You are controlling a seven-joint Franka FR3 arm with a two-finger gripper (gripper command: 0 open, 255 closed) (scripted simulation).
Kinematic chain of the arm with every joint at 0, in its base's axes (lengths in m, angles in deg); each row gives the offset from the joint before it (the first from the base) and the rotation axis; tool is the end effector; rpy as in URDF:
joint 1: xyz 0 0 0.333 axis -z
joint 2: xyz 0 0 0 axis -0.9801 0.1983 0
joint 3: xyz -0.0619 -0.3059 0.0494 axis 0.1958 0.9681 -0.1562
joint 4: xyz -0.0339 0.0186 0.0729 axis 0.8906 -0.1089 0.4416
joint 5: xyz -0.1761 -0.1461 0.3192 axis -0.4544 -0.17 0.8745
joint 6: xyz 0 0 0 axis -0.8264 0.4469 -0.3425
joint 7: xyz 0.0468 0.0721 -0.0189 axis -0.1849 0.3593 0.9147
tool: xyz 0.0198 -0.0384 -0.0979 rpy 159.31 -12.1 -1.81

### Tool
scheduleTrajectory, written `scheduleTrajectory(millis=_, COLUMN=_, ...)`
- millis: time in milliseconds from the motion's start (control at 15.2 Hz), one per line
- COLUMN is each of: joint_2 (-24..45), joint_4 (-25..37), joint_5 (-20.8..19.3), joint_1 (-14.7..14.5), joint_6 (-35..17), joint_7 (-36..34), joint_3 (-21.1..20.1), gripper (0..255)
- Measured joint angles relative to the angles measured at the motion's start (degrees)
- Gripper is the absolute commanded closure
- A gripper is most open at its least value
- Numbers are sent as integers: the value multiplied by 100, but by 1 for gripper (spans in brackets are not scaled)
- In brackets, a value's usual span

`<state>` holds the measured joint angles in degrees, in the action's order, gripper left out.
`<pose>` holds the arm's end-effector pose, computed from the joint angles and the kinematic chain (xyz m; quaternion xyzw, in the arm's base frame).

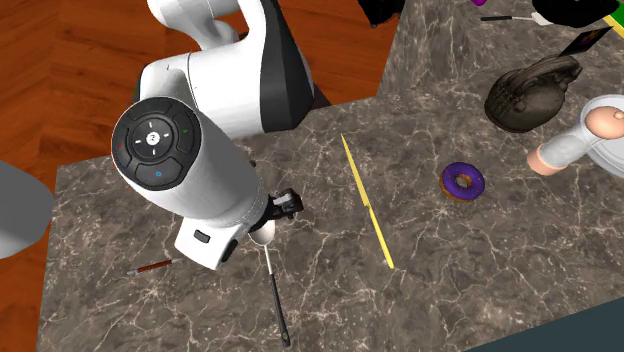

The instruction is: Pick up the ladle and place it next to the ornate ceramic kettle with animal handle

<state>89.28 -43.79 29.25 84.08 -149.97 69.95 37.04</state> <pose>0.5644 -0.1494 0.4084 -0.9914 0.1149 0.0200 0.0589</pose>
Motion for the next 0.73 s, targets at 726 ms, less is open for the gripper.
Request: scheduleTrajectory(millis=726, joint_2=1404, joint_4=1158, joint_5=307, joint_1=221, joint_6=-362, joint_7=103, joint_3=37, gripper=0)
